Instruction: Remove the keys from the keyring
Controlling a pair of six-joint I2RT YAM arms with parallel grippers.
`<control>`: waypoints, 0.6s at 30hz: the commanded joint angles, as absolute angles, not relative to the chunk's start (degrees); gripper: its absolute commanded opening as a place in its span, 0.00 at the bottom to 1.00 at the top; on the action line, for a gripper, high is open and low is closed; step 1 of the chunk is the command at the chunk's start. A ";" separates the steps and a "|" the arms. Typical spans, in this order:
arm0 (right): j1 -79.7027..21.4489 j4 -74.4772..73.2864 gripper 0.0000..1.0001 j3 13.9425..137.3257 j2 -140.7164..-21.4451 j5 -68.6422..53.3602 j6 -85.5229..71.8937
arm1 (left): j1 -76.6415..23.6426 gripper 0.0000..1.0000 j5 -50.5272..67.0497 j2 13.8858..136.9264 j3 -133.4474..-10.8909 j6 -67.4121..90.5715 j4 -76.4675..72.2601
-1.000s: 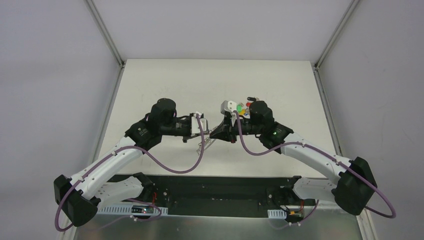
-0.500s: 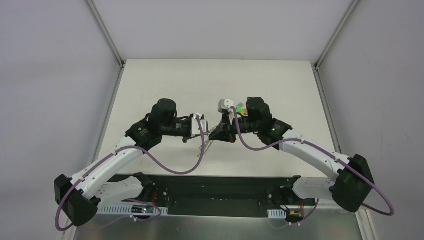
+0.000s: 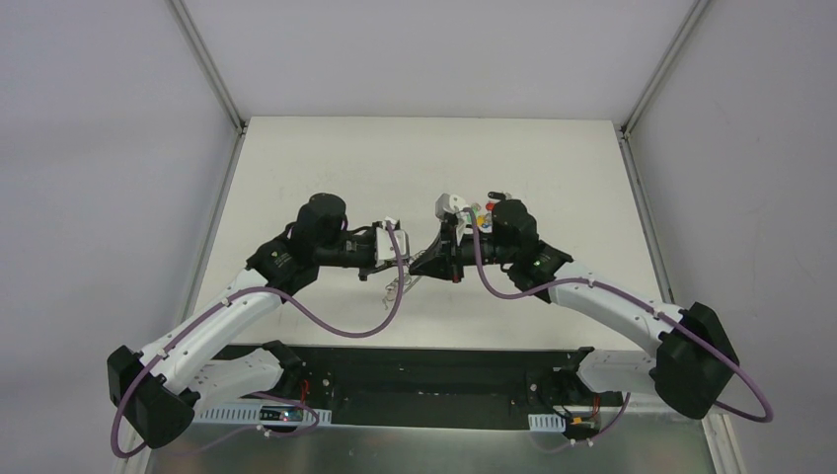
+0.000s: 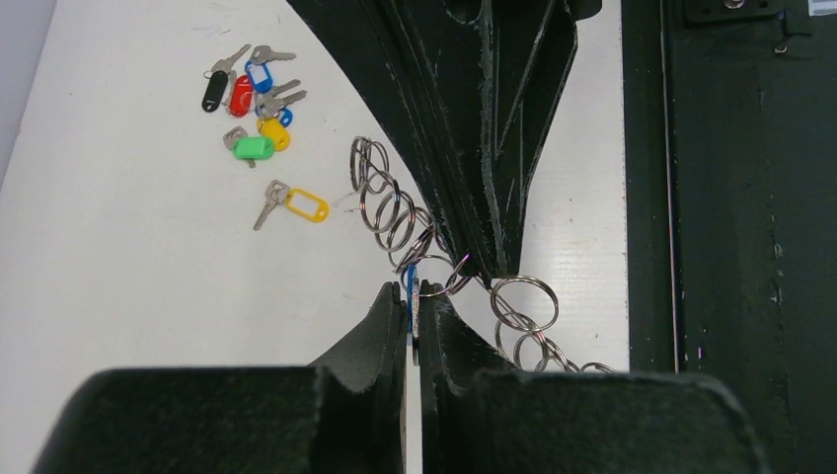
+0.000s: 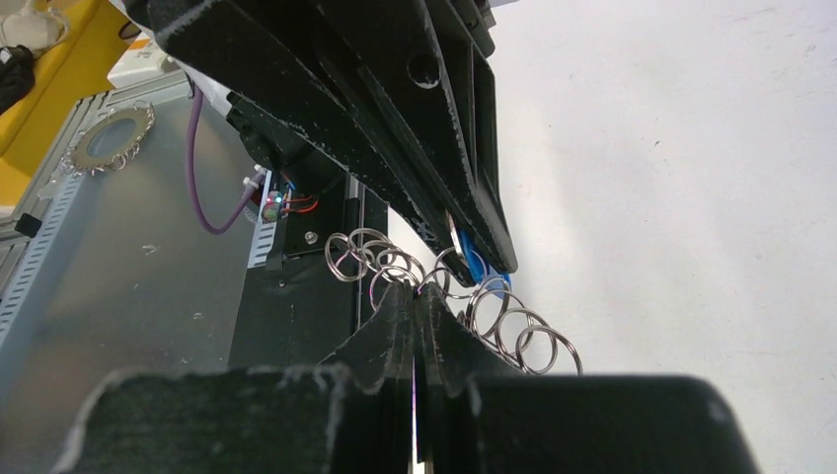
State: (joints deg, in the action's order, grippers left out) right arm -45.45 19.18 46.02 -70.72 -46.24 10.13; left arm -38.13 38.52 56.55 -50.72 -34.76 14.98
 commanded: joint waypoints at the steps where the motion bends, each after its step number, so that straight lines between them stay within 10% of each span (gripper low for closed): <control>1: -45.66 32.05 0.00 43.97 -68.03 -45.91 6.00 | -37.87 0.00 41.27 56.12 -52.02 -30.20 9.89; 18: -45.49 48.53 0.00 38.70 -66.33 -43.47 0.16 | -34.55 0.00 60.30 58.88 -52.72 -17.79 0.44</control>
State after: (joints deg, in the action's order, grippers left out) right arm -45.12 41.54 38.54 -67.70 -43.77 1.23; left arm -34.04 49.76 59.13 -50.72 -20.62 6.92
